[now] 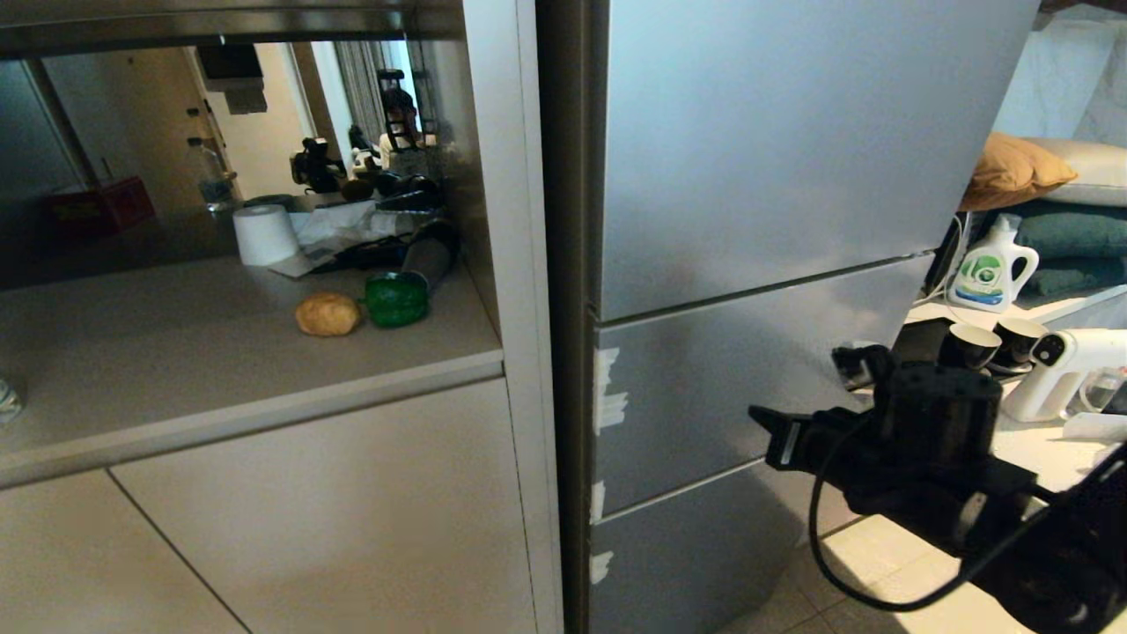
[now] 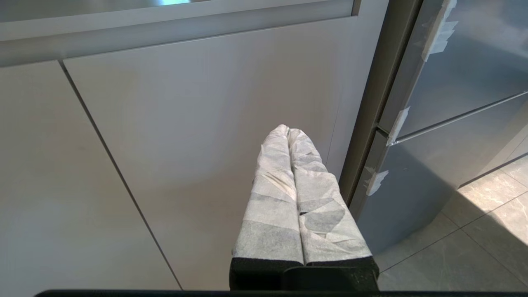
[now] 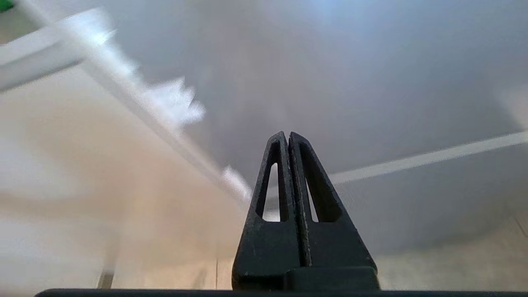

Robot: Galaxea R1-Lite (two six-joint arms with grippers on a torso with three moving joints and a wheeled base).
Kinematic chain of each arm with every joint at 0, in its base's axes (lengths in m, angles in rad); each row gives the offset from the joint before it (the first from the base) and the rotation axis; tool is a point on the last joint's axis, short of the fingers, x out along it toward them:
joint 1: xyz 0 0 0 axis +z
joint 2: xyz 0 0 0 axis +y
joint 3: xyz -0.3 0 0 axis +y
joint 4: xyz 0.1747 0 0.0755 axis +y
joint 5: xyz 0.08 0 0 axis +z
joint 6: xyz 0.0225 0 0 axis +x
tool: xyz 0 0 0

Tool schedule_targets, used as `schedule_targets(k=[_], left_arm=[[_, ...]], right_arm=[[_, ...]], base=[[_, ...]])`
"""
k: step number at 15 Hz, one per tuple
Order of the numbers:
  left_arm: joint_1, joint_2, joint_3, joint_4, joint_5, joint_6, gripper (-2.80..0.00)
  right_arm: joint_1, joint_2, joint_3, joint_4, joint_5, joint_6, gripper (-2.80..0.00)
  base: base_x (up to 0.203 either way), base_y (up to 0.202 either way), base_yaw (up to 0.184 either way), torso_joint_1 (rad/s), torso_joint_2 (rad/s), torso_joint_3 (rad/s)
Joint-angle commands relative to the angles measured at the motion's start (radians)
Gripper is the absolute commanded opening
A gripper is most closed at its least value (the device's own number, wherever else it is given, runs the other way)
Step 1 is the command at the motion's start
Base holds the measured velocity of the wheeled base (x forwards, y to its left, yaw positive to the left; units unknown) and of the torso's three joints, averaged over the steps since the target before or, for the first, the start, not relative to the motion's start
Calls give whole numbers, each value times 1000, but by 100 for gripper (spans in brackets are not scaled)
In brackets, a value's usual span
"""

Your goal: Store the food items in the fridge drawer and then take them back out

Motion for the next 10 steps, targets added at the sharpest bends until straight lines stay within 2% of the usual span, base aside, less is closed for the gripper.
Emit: schedule_targets(k=[1, 3, 5, 7, 10], left_arm=[[0, 0, 0, 0, 0, 0, -280], [0, 0, 0, 0, 0, 0, -280], [0, 0, 0, 0, 0, 0, -280], [0, 0, 0, 0, 0, 0, -280], [0, 0, 0, 0, 0, 0, -280]], right_arm=[[-2, -244, 94, 55, 2, -1, -280], [-33, -506, 186, 192, 9, -17, -280], [-104, -804, 270, 355, 31, -68, -280], [-194, -1089, 360, 520, 54, -153, -280], [-270, -1468, 430, 815, 65, -259, -280]], base=[[0, 0, 0, 0, 0, 0], [0, 0, 0, 0, 0, 0], [0, 0, 0, 0, 0, 0], [0, 0, 0, 0, 0, 0], [0, 0, 0, 0, 0, 0]])
